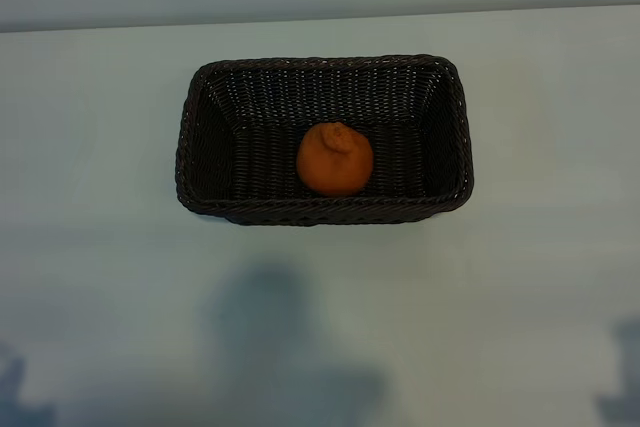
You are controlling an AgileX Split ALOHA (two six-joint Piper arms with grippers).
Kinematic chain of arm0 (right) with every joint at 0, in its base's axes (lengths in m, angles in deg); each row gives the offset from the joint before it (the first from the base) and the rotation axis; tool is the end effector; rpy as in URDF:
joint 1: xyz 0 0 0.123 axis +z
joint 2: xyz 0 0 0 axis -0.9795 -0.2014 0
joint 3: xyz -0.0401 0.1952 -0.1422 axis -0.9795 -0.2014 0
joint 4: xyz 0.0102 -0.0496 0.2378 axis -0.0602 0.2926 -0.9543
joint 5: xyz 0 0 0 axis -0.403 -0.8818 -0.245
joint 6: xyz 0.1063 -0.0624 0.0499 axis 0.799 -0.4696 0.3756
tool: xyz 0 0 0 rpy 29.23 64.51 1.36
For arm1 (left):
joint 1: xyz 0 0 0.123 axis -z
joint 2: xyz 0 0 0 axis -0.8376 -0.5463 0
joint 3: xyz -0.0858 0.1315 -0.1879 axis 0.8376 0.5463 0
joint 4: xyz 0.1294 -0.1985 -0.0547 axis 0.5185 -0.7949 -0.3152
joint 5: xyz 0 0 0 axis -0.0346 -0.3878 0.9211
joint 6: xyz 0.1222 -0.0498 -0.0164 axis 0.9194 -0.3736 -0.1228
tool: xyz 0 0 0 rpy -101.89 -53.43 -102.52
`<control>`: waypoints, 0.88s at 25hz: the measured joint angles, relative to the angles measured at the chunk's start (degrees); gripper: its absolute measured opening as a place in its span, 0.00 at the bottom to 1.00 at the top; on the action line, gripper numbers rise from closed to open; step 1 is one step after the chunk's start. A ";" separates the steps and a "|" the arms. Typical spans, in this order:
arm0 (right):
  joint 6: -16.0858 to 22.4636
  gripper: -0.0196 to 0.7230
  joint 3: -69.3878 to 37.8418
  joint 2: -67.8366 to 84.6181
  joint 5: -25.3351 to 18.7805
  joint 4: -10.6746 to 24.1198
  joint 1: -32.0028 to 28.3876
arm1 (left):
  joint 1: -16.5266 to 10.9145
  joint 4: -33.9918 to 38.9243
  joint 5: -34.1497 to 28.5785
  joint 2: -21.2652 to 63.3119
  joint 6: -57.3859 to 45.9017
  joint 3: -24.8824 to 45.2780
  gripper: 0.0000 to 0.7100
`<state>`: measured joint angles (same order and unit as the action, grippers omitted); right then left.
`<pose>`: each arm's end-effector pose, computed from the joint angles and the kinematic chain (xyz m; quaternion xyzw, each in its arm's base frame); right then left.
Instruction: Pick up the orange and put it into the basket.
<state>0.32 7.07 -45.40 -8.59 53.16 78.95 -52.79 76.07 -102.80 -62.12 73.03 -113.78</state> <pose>0.0595 0.0047 0.2510 -0.0203 0.8715 0.0111 0.4898 0.0606 -0.0044 0.2517 0.0096 0.8823 -0.0284 0.4698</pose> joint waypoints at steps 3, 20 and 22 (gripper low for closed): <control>-0.14 0.83 -0.42 0.00 0.93 0.00 0.00 | 0.00 0.00 0.26 0.00 0.00 0.15 0.74; -0.06 0.83 -2.14 0.00 3.90 -2.10 0.00 | 0.00 0.39 5.99 0.00 0.07 2.73 0.74; 0.01 0.83 -2.14 0.00 3.96 -2.11 0.00 | 0.00 0.39 5.99 0.00 0.07 2.73 0.74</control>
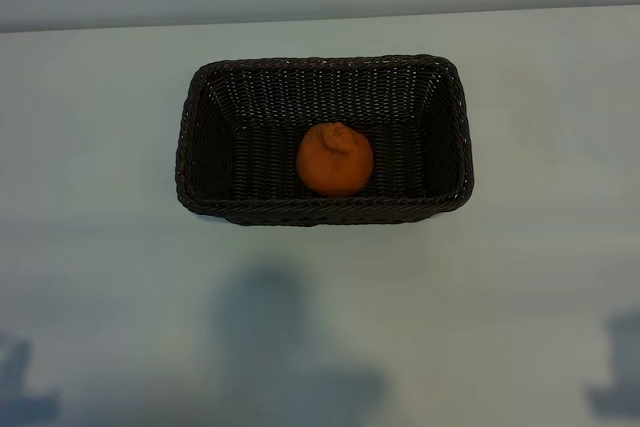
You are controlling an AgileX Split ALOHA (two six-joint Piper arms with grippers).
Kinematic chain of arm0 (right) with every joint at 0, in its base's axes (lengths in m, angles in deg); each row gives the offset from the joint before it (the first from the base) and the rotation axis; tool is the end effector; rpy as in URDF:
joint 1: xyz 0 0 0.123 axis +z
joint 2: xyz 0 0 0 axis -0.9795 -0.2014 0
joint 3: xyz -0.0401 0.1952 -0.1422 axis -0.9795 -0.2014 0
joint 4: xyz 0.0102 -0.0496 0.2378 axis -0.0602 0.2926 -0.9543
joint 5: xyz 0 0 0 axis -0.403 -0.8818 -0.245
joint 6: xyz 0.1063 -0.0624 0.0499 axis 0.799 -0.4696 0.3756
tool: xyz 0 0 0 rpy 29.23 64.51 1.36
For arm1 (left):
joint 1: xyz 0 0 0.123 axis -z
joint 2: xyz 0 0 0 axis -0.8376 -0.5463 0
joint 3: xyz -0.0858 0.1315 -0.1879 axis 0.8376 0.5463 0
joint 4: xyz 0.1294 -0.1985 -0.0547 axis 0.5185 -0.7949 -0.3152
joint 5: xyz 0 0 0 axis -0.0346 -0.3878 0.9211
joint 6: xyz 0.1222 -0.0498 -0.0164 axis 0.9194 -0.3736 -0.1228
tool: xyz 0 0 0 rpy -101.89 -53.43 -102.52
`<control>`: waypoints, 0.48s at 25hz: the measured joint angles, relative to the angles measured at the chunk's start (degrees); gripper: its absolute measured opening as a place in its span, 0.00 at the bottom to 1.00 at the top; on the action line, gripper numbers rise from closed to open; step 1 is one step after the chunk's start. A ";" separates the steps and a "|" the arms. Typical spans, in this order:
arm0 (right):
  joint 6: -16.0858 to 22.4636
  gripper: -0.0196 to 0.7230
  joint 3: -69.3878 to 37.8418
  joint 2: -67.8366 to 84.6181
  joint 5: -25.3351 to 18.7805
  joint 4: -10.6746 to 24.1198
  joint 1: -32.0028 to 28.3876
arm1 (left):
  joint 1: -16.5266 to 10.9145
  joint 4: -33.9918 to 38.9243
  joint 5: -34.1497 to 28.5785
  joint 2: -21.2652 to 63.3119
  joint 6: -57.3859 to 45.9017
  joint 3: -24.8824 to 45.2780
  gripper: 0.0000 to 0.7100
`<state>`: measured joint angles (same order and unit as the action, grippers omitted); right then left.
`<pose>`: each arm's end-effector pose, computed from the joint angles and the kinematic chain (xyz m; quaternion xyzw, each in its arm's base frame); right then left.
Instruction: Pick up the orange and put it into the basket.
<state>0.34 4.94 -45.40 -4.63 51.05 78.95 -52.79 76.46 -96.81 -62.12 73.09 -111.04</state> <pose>0.0671 0.0090 0.2478 -0.0196 0.8632 0.0295 0.5037 0.0717 -0.0044 0.2488 0.0098 0.8686 -0.0263 0.4948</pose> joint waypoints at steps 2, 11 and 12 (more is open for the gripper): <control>0.12 0.83 0.00 0.00 0.06 -0.16 0.00 | 0.00 0.00 0.00 0.00 0.00 0.00 0.74; 0.12 0.83 0.00 0.00 0.12 -0.17 -0.62 | -1.78 -0.39 0.02 0.00 0.00 0.00 0.74; 0.19 0.83 0.00 0.00 0.12 -0.17 -1.19 | -2.38 -0.39 0.02 0.00 0.00 0.00 0.74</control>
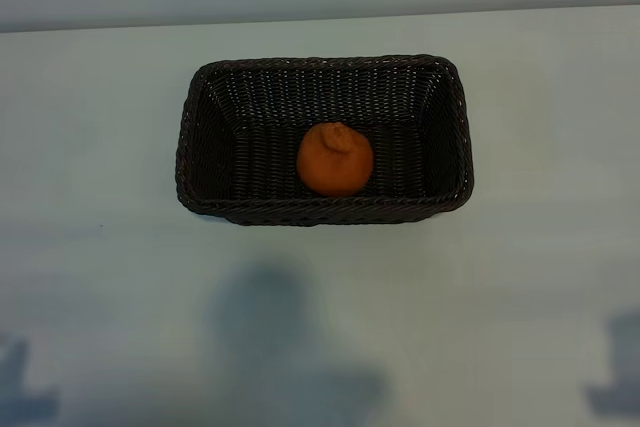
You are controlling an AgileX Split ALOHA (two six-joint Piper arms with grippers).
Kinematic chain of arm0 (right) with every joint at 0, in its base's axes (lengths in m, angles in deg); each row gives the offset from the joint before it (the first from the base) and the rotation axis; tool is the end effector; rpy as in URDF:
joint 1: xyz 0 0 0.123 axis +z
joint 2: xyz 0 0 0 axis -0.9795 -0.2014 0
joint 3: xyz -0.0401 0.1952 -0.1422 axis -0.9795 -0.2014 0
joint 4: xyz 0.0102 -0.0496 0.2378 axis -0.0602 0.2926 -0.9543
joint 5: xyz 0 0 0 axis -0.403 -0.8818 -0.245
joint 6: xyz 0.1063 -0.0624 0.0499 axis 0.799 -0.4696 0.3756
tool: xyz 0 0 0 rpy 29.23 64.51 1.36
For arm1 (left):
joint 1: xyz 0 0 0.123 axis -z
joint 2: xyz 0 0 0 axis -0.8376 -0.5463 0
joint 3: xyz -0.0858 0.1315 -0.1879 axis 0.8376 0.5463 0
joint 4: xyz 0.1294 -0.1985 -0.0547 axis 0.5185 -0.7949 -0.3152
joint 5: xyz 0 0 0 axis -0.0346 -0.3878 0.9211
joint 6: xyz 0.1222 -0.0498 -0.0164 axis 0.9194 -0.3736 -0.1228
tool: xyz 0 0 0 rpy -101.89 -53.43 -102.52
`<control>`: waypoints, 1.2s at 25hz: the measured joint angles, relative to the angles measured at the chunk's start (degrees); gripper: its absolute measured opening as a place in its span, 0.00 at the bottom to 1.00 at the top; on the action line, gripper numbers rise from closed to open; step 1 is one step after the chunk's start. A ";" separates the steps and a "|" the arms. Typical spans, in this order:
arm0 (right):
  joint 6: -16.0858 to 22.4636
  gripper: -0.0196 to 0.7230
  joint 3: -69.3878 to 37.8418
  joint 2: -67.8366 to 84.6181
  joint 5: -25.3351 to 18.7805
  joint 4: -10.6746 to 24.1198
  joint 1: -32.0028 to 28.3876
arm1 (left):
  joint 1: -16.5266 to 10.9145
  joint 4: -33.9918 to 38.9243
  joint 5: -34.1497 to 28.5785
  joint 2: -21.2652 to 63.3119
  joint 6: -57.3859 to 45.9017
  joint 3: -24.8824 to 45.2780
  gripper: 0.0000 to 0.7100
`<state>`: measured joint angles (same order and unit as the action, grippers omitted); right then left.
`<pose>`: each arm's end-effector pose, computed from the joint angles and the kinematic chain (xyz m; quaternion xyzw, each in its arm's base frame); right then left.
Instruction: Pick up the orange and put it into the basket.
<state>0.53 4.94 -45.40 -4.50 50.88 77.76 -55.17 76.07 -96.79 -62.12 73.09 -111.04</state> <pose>0.0674 0.0079 0.2481 -0.0093 0.8627 0.0265 0.5049 0.0718 -0.0022 0.2488 -0.0082 0.8685 -0.0194 0.4953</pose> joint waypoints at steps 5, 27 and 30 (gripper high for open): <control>0.13 0.83 0.00 0.00 0.05 -0.06 -1.07 | -2.39 0.44 0.00 0.00 0.00 0.00 0.74; 0.13 0.83 0.00 0.00 0.04 -0.11 -1.07 | -2.42 0.00 0.00 0.00 0.00 0.00 0.74; 0.13 0.83 0.00 0.00 0.04 -0.11 -1.07 | -2.42 0.00 0.00 0.00 -0.06 0.00 0.74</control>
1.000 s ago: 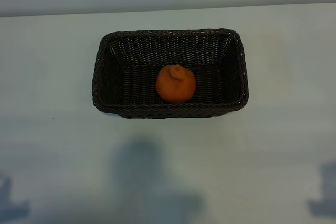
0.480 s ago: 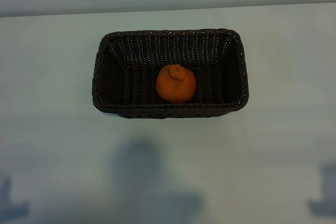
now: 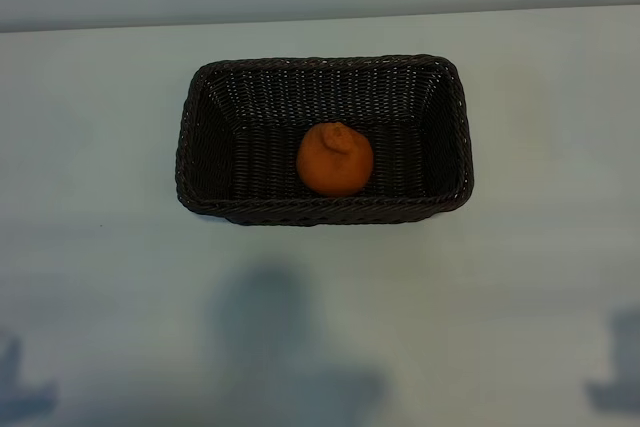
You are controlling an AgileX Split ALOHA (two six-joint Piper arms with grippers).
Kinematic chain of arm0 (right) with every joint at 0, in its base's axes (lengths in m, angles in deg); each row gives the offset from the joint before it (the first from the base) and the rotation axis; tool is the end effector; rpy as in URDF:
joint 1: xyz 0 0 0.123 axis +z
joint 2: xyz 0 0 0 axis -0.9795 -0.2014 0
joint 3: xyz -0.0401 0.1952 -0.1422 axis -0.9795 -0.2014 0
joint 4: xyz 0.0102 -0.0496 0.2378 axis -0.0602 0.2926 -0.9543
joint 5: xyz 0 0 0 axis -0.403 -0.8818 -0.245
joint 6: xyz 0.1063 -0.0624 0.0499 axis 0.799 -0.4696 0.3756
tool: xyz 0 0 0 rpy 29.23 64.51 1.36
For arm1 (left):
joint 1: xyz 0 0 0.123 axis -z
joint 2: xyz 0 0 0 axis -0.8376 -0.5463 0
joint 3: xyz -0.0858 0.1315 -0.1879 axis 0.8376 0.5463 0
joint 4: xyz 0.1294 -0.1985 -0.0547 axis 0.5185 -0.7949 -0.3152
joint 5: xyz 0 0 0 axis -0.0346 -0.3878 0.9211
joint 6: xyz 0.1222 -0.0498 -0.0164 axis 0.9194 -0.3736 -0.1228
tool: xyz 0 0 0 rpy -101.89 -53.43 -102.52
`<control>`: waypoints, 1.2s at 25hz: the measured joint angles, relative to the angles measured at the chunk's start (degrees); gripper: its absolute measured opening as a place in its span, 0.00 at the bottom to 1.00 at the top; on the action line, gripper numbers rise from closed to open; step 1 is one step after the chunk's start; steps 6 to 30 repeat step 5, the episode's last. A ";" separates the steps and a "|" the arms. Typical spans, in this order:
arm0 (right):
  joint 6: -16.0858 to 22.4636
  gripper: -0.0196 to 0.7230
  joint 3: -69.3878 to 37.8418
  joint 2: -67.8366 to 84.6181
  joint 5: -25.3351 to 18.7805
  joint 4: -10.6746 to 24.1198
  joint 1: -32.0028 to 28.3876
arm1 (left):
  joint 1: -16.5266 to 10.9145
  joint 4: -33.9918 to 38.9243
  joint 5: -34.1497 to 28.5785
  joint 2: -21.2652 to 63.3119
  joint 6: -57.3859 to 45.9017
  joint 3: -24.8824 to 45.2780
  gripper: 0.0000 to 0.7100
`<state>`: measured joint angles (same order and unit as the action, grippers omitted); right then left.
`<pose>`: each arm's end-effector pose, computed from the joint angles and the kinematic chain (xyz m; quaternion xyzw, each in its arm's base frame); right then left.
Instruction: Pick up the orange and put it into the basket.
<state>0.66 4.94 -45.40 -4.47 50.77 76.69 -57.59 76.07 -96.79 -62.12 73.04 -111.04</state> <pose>0.0676 0.0069 0.2481 -0.0002 0.8626 0.0233 0.5053 0.0718 0.0008 0.2488 -0.0269 0.8681 -0.0092 0.4956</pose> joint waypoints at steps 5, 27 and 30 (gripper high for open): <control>0.00 0.83 0.00 0.00 0.00 0.00 0.00 | 0.00 0.00 0.00 0.00 0.00 0.00 0.74; 0.00 0.83 0.00 0.00 0.00 0.00 0.00 | 0.00 0.00 0.00 0.00 0.00 0.00 0.74; 0.00 0.83 0.00 0.00 0.00 0.00 0.00 | 0.00 0.00 0.00 0.00 0.00 0.00 0.74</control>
